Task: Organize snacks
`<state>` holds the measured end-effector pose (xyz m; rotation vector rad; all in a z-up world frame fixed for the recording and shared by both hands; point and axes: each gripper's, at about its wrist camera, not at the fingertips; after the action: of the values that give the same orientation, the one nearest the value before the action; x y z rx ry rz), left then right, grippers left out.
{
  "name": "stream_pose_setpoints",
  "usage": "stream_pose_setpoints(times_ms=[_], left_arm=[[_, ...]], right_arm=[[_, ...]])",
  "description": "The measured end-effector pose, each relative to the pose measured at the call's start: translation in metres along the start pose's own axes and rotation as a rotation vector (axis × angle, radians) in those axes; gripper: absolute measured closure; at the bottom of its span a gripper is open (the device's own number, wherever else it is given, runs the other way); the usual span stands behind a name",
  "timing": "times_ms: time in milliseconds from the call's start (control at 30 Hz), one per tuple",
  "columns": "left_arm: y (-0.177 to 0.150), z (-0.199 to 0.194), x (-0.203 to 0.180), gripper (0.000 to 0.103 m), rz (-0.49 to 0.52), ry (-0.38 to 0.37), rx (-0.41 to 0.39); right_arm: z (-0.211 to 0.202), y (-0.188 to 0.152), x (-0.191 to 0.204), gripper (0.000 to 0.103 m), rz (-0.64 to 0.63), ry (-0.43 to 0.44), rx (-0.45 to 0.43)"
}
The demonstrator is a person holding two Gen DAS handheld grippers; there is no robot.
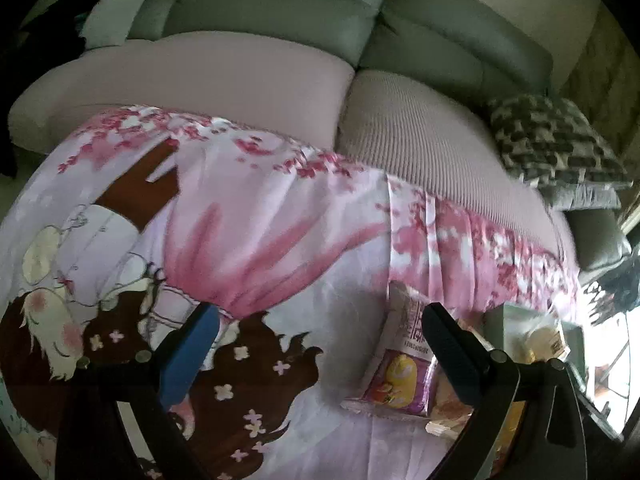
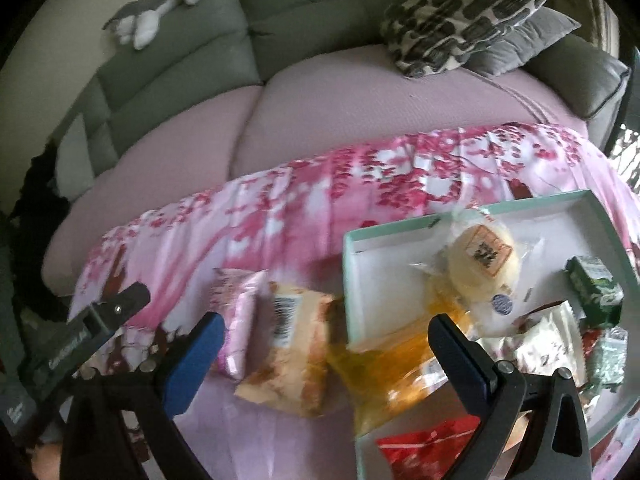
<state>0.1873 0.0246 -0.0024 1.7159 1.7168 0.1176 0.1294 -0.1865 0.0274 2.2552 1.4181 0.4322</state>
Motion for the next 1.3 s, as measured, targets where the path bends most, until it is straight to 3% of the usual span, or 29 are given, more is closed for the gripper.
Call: stream_pose_setpoints(times_ms=[200, 300, 467, 533, 600, 733, 1067, 1300], left_arm=[[-0.007, 0.021, -0.017, 0.005, 0.050, -0.042, 0.064], [-0.011, 0.029, -0.030, 0.023, 0.101, -0.053, 0.093], [-0.020, 0.044, -0.047, 0.028, 0.149, -0.082, 0.146], [-0.023, 0.047, -0.050, 0.044, 0.161, -0.084, 0.161], [-0.025, 0.050, -0.051, 0.053, 0.158, -0.082, 0.177], [-0.025, 0.048, -0.052, 0.061, 0.162, -0.087, 0.176], [-0.024, 0.035, -0.027, 0.063, 0.105, -0.004, 0.157], [-0.023, 0.018, 0.009, 0.063, 0.026, 0.062, 0.131]], right_arm=[[0.006, 0.006, -0.013, 0.000, 0.035, -0.038, 0.001], [0.008, 0.006, -0.019, 0.000, 0.049, -0.041, 0.013], [0.009, 0.006, -0.024, 0.000, 0.063, -0.040, 0.020], [0.009, 0.006, -0.024, 0.000, 0.065, -0.040, 0.021], [0.008, 0.005, -0.024, 0.000, 0.061, -0.038, 0.023], [0.007, 0.005, -0.022, 0.000, 0.055, -0.036, 0.020], [-0.005, 0.006, -0.013, 0.001, 0.024, -0.003, -0.011], [-0.009, 0.002, 0.004, 0.012, -0.022, 0.056, -0.007]])
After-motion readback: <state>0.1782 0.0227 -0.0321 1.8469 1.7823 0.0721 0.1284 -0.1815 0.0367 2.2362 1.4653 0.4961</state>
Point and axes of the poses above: each gripper's, at about its wrist camera, not at the fingertips, and z roughly the way its jaws point, x to its left, y to its top, and after that the axes turned 12 degrees about -y, right-handed
